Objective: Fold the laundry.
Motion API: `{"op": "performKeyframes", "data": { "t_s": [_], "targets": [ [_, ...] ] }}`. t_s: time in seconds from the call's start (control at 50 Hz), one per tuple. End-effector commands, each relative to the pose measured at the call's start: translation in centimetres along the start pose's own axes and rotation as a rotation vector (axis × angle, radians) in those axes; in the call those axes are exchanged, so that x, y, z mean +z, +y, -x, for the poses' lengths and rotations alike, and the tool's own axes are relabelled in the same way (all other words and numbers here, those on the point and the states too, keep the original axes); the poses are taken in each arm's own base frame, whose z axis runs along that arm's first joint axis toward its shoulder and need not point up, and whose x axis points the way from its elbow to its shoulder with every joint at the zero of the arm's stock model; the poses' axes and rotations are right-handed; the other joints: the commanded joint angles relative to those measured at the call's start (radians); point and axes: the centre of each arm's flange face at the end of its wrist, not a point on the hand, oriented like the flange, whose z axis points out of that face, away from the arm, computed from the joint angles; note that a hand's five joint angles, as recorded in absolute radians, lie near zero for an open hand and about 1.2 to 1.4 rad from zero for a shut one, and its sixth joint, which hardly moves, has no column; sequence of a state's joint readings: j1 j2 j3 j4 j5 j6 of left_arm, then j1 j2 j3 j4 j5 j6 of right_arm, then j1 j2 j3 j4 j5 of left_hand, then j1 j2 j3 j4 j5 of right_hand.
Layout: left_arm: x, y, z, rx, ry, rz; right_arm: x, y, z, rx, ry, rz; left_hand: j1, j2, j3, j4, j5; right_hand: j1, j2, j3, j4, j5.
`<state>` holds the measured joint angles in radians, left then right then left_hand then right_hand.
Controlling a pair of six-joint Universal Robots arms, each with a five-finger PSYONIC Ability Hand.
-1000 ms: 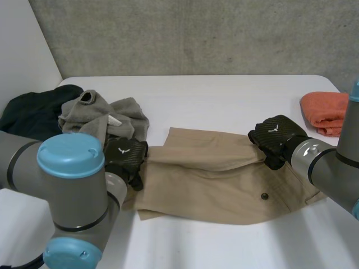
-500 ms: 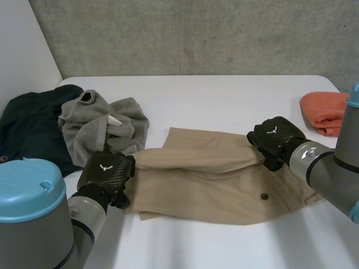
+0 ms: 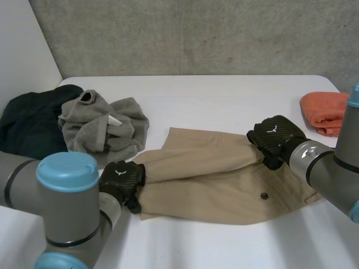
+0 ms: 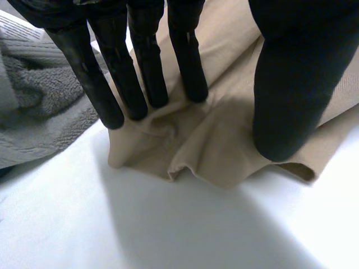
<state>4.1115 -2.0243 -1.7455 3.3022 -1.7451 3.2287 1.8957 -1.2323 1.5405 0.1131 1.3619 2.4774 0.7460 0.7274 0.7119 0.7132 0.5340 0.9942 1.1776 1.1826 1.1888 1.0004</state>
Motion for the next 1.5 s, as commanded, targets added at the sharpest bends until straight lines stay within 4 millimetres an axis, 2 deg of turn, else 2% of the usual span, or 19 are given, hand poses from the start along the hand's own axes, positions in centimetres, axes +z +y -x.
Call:
{"op": "performKeyframes", "data": {
  "t_s": [0.02,0.1,0.16,0.26,0.4,0.54,0.6,0.68,0.76,0.82,0.84,0.94,1.02,1.08,1.14,1.16,1.22,1.36,1.5],
  "targets": [
    [1.5,-0.8,-0.2,-0.001,-0.005,-0.034,0.0,0.0,-0.1,-0.001,0.003,-0.001,0.650,0.669,0.684,0.683,0.688,0.402,0.219,0.214,0.207,0.221],
    [1.3,-2.5,-0.1,0.007,-0.010,-0.081,0.1,-0.4,-1.0,-0.023,0.024,-0.005,0.650,0.669,0.684,0.683,0.688,0.402,0.219,0.214,0.207,0.221],
    [-0.8,-5.8,0.8,0.032,-0.026,-0.165,-0.5,-0.9,-2.0,-0.051,0.039,0.002,0.650,0.669,0.684,0.683,0.688,0.402,0.219,0.214,0.207,0.221],
    [-4.7,-9.8,2.6,0.132,-0.058,-0.244,-4.7,-2.4,-4.0,-0.197,-0.006,0.113,0.650,0.669,0.684,0.683,0.688,0.402,0.219,0.214,0.207,0.221],
    [-5.6,-10.0,2.7,0.225,0.018,-0.209,-6.6,-2.4,-5.2,-0.269,-0.068,0.217,0.650,0.669,0.684,0.683,0.688,0.402,0.219,0.214,0.207,0.221],
    [-2.4,-7.1,3.5,0.238,0.039,-0.075,-5.3,-0.2,-5.2,-0.229,-0.105,0.283,0.650,0.669,0.684,0.683,0.688,0.402,0.219,0.214,0.207,0.221],
    [0.7,-7.0,3.6,0.234,0.025,-0.090,-2.4,1.4,-5.2,-0.211,-0.118,0.300,0.650,0.669,0.684,0.683,0.688,0.402,0.219,0.214,0.207,0.221],
    [4.9,-8.9,3.7,0.228,-0.013,-0.196,1.3,0.7,-7.5,-0.178,0.039,0.196,0.650,0.669,0.684,0.683,0.688,0.402,0.219,0.214,0.207,0.221],
    [7.8,-14.7,4.3,0.217,-0.086,-0.458,4.0,-3.4,-10.7,-0.166,0.261,-0.065,0.650,0.669,0.684,0.683,0.688,0.402,0.219,0.214,0.207,0.221],
    [8.1,-18.9,5.0,0.211,-0.143,-0.650,4.7,-6.1,-12.1,-0.188,0.368,-0.218,0.650,0.669,0.684,0.683,0.688,0.402,0.219,0.214,0.207,0.221],
    [7.6,-21.9,5.5,0.206,-0.191,-0.795,4.8,-8.0,-13.3,-0.212,0.454,-0.328,0.650,0.669,0.684,0.683,0.688,0.402,0.219,0.214,0.207,0.221],
    [3.6,-30.4,7.7,0.173,-0.369,-1.217,3.3,-13.9,-16.8,-0.297,0.737,-0.674,0.650,0.669,0.684,0.683,0.688,0.402,0.219,0.214,0.207,0.221],
    [1.6,-32.3,8.4,0.144,-0.418,-1.295,2.4,-15.7,-16.8,-0.292,0.773,-0.751,0.650,0.669,0.684,0.683,0.688,0.402,0.219,0.214,0.207,0.221],
    [1.8,-31.6,7.9,0.144,-0.401,-1.266,2.7,-15.4,-14.8,-0.265,0.690,-0.703,0.650,0.669,0.684,0.683,0.688,0.402,0.219,0.214,0.207,0.221],
    [3.6,-28.4,6.8,0.152,-0.347,-1.149,2.7,-14.8,-13.3,-0.248,0.626,-0.659,0.650,0.669,0.684,0.683,0.688,0.402,0.219,0.214,0.207,0.221],
    [4.0,-26.8,6.1,0.138,-0.310,-1.097,2.6,-14.3,-12.5,-0.240,0.592,-0.635,0.151,0.169,0.185,0.183,0.188,0.402,0.219,0.214,0.207,0.221],
    [4.3,-24.3,5.4,0.088,-0.244,-1.025,2.2,-13.5,-11.3,-0.220,0.549,-0.612,-0.215,-0.196,-0.181,-0.182,-0.177,0.402,0.219,0.214,0.207,0.221],
    [5.7,-18.6,3.8,-0.035,-0.107,-0.811,-0.3,-13.9,-10.1,-0.205,0.513,-0.589,-0.224,-0.206,-0.190,-0.191,-0.187,0.402,0.219,0.214,0.207,0.221],
    [4.9,-12.8,0.5,-0.246,0.068,-0.487,-2.4,-14.1,-9.0,-0.191,0.440,-0.525,-0.242,-0.223,-0.208,-0.209,-0.204,0.402,0.219,0.214,0.207,0.221]
  ]
}}
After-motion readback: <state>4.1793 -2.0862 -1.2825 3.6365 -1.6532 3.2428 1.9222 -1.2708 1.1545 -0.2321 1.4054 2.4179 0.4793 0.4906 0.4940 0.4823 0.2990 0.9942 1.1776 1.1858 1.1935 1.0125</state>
